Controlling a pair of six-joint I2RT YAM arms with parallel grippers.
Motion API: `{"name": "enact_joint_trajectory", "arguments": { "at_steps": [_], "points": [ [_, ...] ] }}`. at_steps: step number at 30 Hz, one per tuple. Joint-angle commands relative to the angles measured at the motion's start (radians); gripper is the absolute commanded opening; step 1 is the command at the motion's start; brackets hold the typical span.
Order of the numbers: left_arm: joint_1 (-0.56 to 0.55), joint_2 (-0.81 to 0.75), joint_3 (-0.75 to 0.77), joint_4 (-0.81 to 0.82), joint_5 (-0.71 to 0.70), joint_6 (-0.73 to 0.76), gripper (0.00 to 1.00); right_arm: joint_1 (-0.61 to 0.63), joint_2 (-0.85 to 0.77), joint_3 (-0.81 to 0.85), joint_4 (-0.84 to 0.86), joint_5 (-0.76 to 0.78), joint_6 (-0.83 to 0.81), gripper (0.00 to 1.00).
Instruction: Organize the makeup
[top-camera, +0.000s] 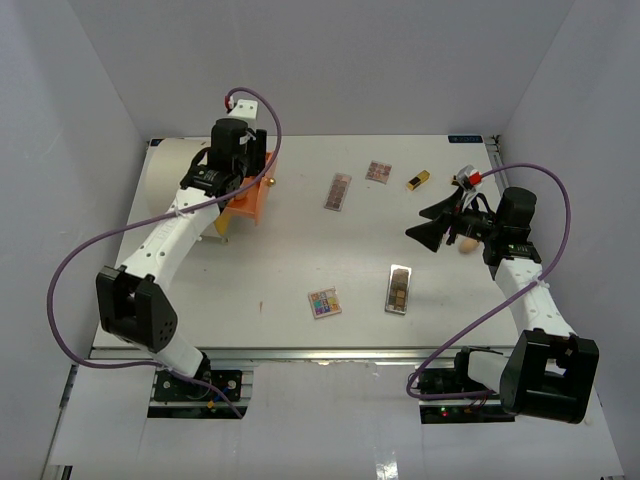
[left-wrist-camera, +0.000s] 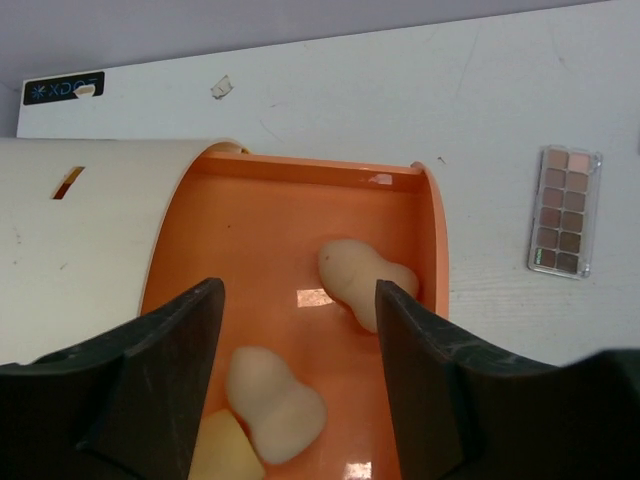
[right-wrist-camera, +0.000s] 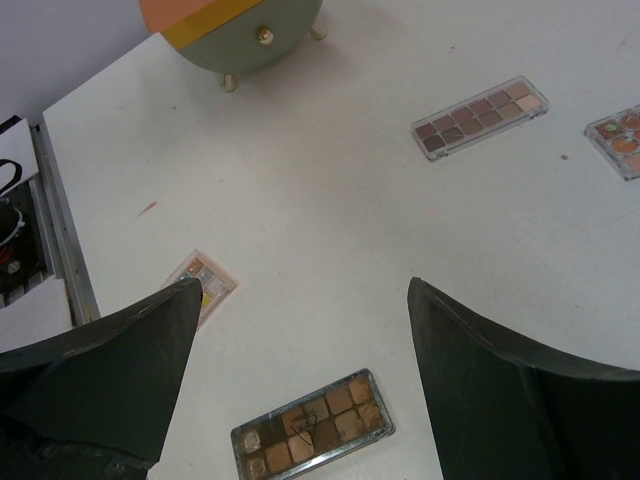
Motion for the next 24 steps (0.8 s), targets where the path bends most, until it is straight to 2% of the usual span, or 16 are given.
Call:
{"name": "enact_joint_trajectory", "arguments": {
  "at_steps": [1, 5, 7, 10, 13, 20, 24],
  "points": [
    [0.004, -0.123, -0.017, 0.015, 0.076, -0.034, 0.81, -0.008, -0.001, 0.034, -0.073, 0.063, -0.088, 0.9],
    [0.003, -0.228, -0.068, 0.03, 0.177, -0.083, 0.91, -0.009, 0.007, 0.075, -0.141, 0.256, -0.139, 0.9],
    [0.004, -0.305, -0.125, 0.059, 0.247, -0.112, 0.96, -0.008, 0.027, 0.105, -0.219, 0.405, -0.128, 0.91],
    [0.004, -0.44, -0.27, 0.146, 0.364, -0.143, 0.98, -0.002, 0.084, 0.159, -0.285, 0.622, -0.108, 0.98],
    [0.004, -0.57, -0.416, 0.23, 0.486, -0.157, 0.98, 0.012, 0.155, 0.177, -0.361, 0.793, -0.089, 0.98],
    [0.004, -0.805, -0.692, 0.347, 0.522, -0.175, 0.98, 0.017, 0.253, 0.186, -0.438, 1.085, -0.032, 0.98],
    [0.004, -0.864, -0.732, 0.346, 0.515, -0.173, 0.98, 0.017, 0.261, 0.176, -0.432, 1.23, 0.006, 0.98]
  ]
}}
